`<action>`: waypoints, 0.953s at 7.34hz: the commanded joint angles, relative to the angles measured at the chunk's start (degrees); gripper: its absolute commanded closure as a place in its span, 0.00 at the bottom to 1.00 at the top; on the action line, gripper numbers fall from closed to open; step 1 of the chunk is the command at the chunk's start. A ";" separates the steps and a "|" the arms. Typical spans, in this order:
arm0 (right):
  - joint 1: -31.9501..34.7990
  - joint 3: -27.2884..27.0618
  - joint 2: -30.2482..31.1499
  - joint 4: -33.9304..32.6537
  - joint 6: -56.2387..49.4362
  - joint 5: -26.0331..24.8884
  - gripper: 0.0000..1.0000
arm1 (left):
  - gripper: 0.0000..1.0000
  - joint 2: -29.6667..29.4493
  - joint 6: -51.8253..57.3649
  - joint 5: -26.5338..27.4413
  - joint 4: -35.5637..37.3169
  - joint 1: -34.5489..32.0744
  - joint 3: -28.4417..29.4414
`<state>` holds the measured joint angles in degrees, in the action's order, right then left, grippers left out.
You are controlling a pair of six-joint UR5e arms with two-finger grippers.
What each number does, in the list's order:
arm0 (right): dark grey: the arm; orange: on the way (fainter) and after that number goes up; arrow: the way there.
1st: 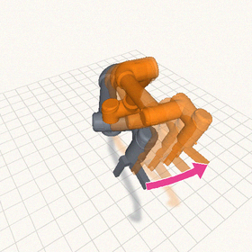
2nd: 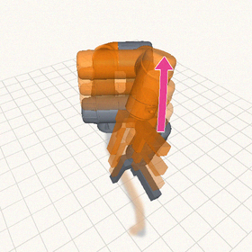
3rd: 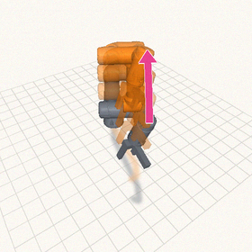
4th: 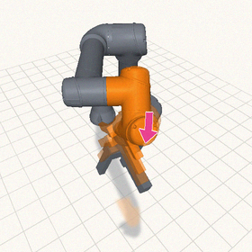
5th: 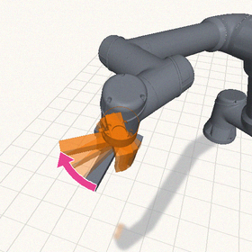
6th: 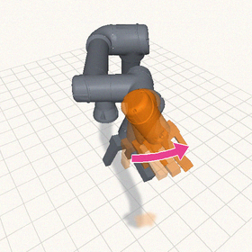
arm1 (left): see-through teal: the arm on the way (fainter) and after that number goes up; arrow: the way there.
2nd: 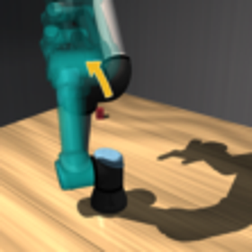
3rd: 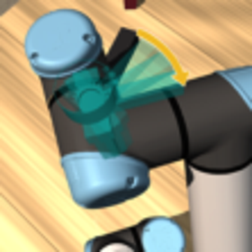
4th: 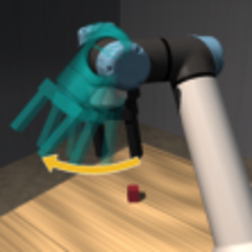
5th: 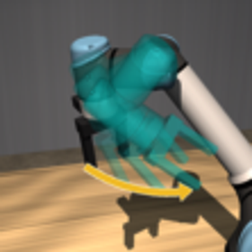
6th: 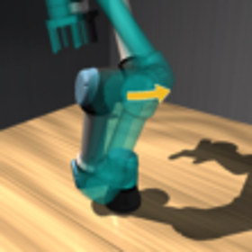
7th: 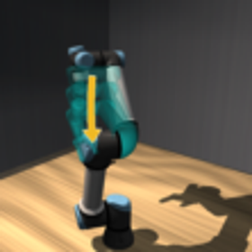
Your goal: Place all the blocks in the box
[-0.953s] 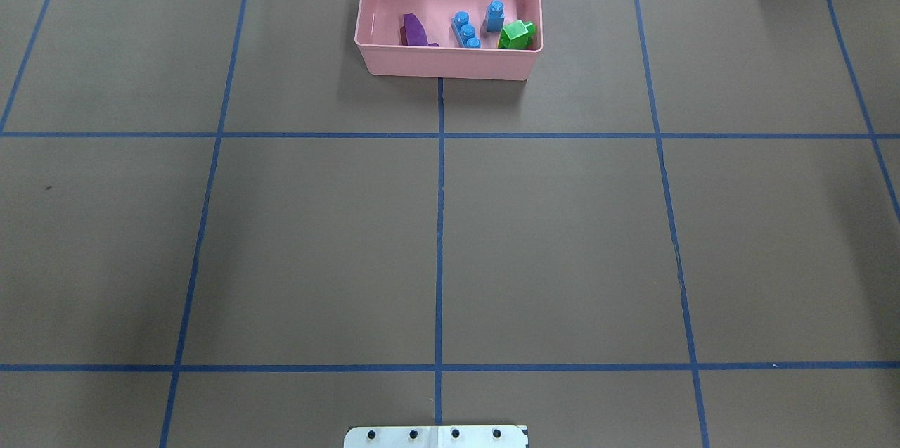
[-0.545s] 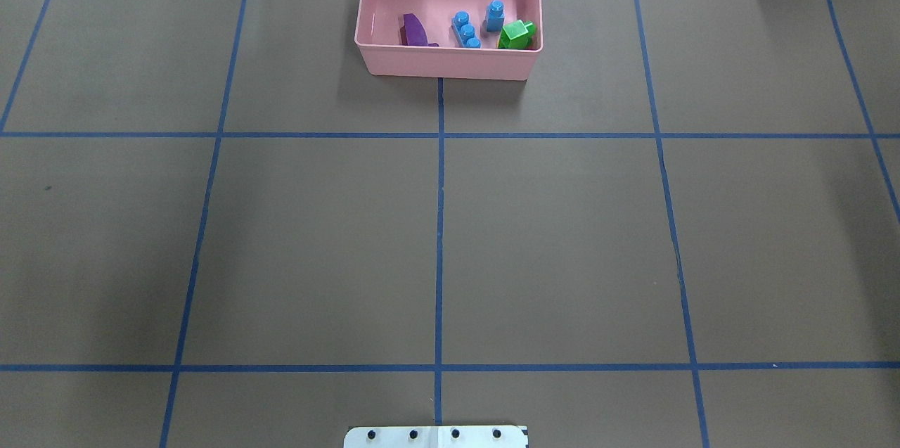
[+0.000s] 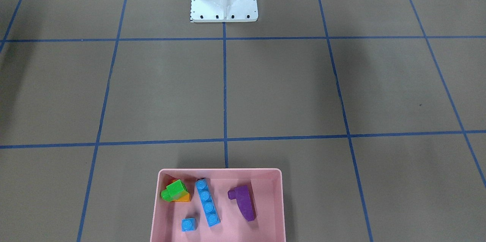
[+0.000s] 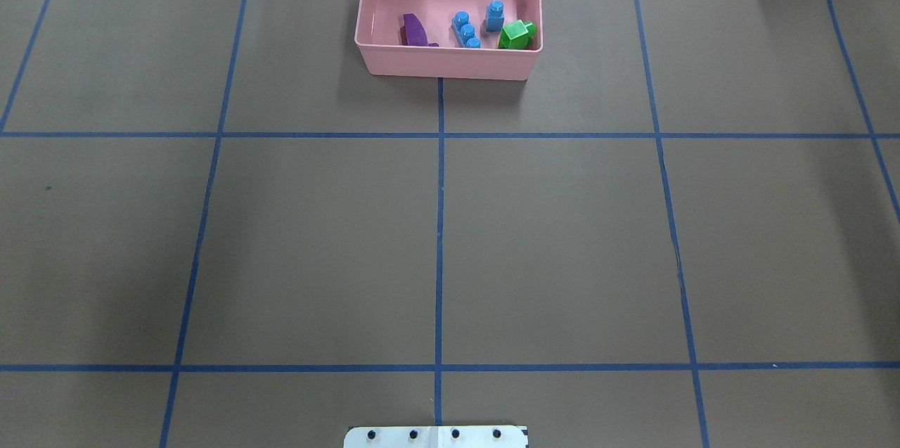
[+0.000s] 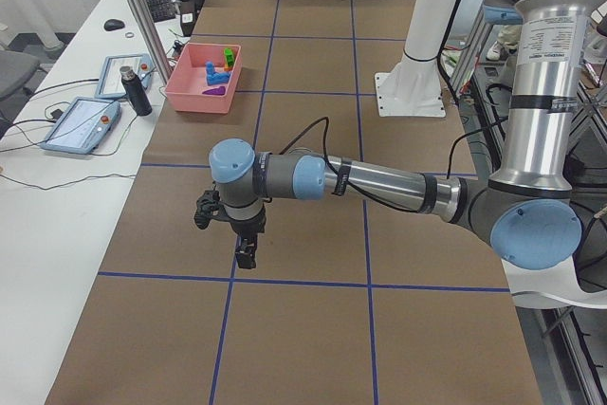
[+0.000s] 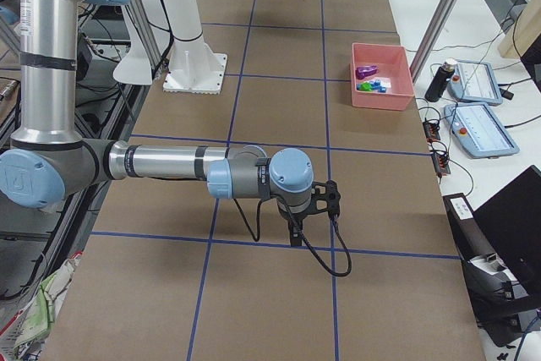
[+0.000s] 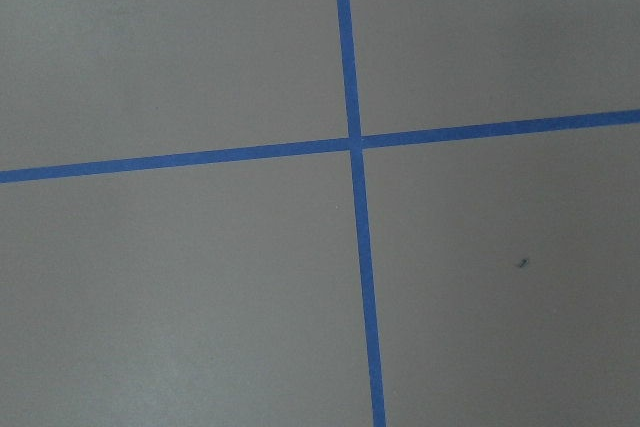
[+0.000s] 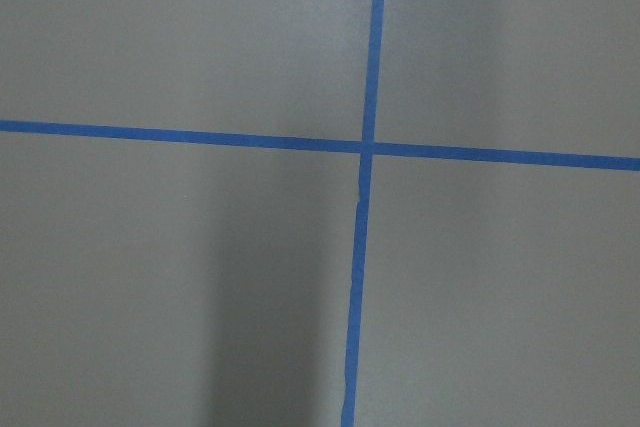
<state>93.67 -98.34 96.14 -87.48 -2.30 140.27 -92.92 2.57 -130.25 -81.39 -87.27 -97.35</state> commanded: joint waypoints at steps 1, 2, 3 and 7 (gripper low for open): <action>0.02 0.00 -0.17 -0.15 1.67 4.99 0.00 | 0.00 -0.33 -0.02 0.00 0.00 0.00 -0.12; 0.02 -0.18 -0.17 0.11 3.60 4.92 0.00 | 0.00 -0.33 -0.63 0.00 0.00 0.00 -0.12; 0.02 -0.09 -0.17 0.11 3.62 4.49 0.00 | 0.00 -0.68 -4.11 0.00 -0.26 0.00 -0.64; 0.02 -0.01 0.01 0.03 3.62 0.88 0.00 | 0.00 -0.68 -4.33 0.00 -0.26 0.00 -0.64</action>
<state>93.69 -98.39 96.15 -87.38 1.31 142.32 -93.56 -1.69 -130.25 -81.64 -87.27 -98.00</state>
